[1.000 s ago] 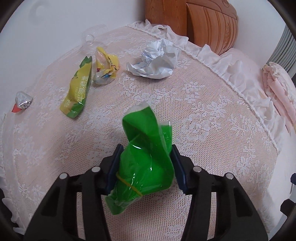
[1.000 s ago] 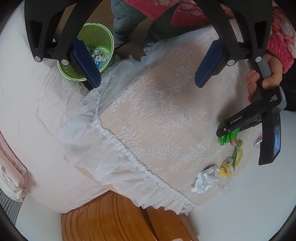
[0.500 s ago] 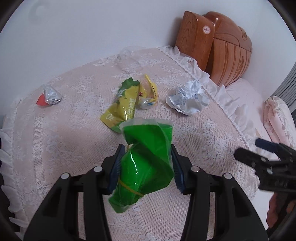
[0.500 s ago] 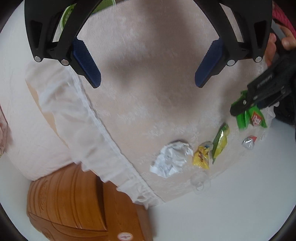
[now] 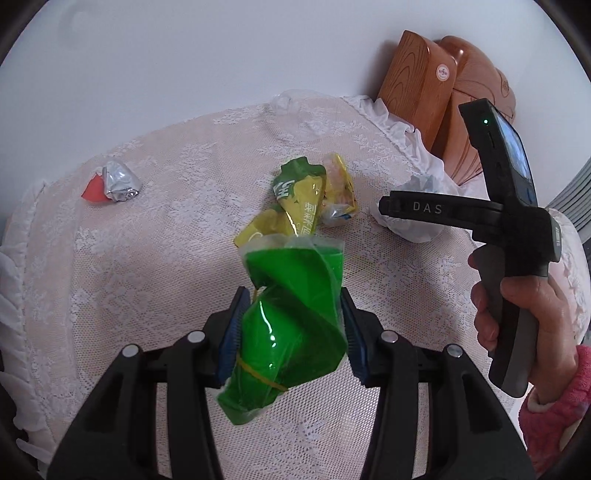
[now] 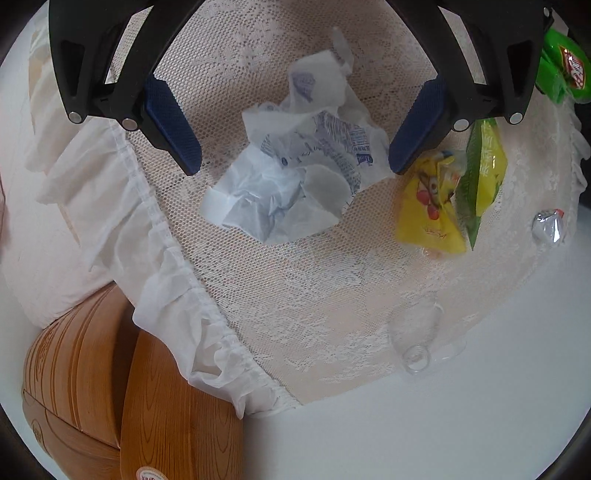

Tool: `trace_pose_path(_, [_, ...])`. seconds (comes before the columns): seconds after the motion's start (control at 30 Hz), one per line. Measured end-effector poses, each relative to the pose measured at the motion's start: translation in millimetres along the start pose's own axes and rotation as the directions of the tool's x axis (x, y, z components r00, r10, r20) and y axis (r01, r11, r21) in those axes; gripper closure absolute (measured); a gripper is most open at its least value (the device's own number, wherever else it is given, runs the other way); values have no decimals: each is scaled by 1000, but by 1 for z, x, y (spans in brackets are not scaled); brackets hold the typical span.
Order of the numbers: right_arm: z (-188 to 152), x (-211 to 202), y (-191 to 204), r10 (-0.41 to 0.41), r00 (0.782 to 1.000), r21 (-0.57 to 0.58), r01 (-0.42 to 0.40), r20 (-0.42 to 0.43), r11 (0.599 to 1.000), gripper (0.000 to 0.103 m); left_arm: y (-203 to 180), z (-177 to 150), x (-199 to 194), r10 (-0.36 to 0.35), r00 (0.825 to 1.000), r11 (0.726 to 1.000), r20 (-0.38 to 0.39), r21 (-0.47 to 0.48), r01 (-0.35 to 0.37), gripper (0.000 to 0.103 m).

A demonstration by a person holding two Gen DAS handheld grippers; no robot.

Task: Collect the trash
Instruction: 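Grasp the green plastic wrapper with the left tool while the right tool grasps crumpled white paper, then carry the green wrapper and white paper over the green wastebasket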

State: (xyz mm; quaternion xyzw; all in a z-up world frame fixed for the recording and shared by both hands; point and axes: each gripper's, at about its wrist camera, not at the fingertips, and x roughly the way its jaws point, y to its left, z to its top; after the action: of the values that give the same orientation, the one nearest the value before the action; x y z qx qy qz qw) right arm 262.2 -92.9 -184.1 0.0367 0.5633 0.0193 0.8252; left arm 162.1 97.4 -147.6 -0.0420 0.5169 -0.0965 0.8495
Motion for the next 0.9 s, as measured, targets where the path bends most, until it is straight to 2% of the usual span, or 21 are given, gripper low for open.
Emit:
trace_pose_path(0.03, [0, 3, 0, 3, 1000, 0, -3, -11, 1000, 29, 1, 0, 0, 2, 1000, 1000, 1, 1, -2, 56])
trace_pose_path(0.07, [0, 3, 0, -9, 1000, -4, 9, -9, 1000, 37, 1, -1, -1, 2, 1000, 1000, 2, 2, -2, 56])
trace_pose_path(0.13, [0, 2, 0, -12, 1000, -8, 12, -12, 1000, 50, 0, -2, -2, 1, 1000, 1000, 3, 3, -1, 56])
trace_pose_path(0.2, [0, 0, -3, 22, 1000, 8, -22, -18, 1000, 55, -2, -2, -5, 3, 1000, 1000, 9, 11, -3, 56])
trace_pose_path(0.33, [-13, -18, -5, 28, 1000, 7, -28, 9, 1000, 55, -12, -4, -16, -1, 1000, 999, 23, 37, 0, 56])
trace_pose_path(0.53, [-60, -81, -24, 17, 997, 4, -17, 72, 1000, 55, -40, -22, -38, -26, 1000, 995, 11, 95, 24, 56])
trace_pose_path(0.73, [-129, -148, -66, -29, 993, 36, 25, 111, 999, 55, -86, -62, -62, -94, 995, 979, -44, 178, 100, 56])
trace_pose_path(0.9, [-205, -193, -104, -66, 992, 131, 52, 105, 990, 55, -138, -105, -79, -179, 978, 941, -109, 272, 203, 56])
